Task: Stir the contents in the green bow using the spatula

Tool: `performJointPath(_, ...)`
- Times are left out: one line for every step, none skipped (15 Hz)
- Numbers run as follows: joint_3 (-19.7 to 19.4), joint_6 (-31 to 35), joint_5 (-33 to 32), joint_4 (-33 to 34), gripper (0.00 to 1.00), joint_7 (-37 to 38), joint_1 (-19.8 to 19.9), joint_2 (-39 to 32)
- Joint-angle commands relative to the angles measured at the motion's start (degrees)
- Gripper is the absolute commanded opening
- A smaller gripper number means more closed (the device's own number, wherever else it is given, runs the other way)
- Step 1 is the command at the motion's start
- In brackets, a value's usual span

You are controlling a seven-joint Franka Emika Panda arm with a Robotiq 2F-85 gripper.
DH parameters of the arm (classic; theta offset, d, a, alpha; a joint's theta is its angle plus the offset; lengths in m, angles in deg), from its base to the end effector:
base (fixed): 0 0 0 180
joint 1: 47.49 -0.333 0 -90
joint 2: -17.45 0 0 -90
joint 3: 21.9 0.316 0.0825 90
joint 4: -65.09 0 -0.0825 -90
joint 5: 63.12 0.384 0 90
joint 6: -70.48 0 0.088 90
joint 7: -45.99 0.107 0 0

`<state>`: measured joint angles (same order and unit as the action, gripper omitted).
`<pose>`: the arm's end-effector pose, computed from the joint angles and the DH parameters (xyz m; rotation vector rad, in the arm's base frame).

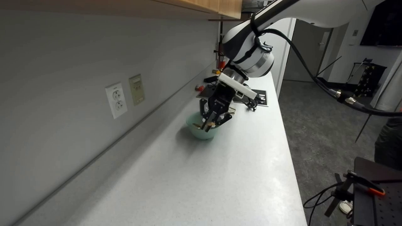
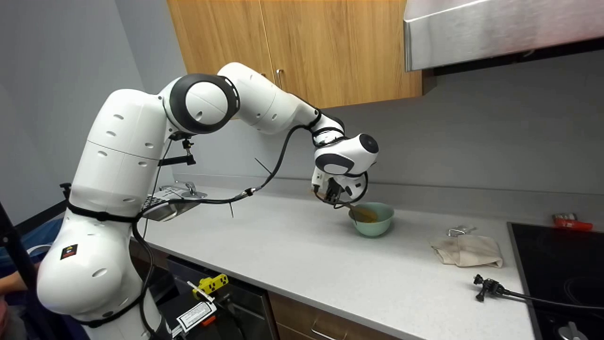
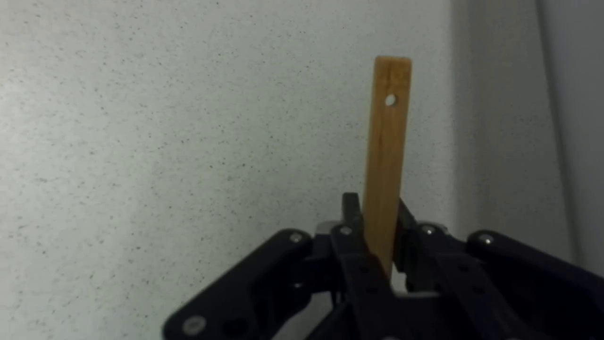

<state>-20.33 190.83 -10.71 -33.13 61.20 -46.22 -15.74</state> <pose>0.6628 0.0396 0.2530 -2.1983 0.9673 0.3521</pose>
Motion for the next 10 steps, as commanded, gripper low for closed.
performJointPath(-1.15, 3.51, -2.00, -0.82, 0.04, -0.13, -1.36, 1.23)
performJointPath(-0.96, 3.81, -2.26, -0.93, 0.04, -0.16, -1.26, 1.39)
performJointPath(-0.61, 3.54, -2.19, -1.06, 0.04, -0.08, -1.01, 1.64)
performJointPath(-0.71, 4.29, -2.92, -1.60, 0.04, -0.33, -1.50, 2.29)
performJointPath(-0.68, 4.52, -3.46, -1.95, 0.04, -0.43, -1.76, 2.84)
performJointPath(-0.72, 4.53, -4.65, -2.48, 0.04, 0.15, -2.26, 3.70)
performJointPath(-0.81, 4.69, -6.11, -3.02, 0.04, 0.54, -2.80, 4.52)
performJointPath(-1.01, 5.24, -8.10, -3.81, 0.04, 0.96, -3.64, 5.58)
performJointPath(-1.09, 5.68, -10.04, -4.45, 0.04, 1.34, -4.30, 6.53)
performJointPath(-1.02, 6.07, -11.68, -5.06, 0.04, 1.69, -4.76, 7.37)
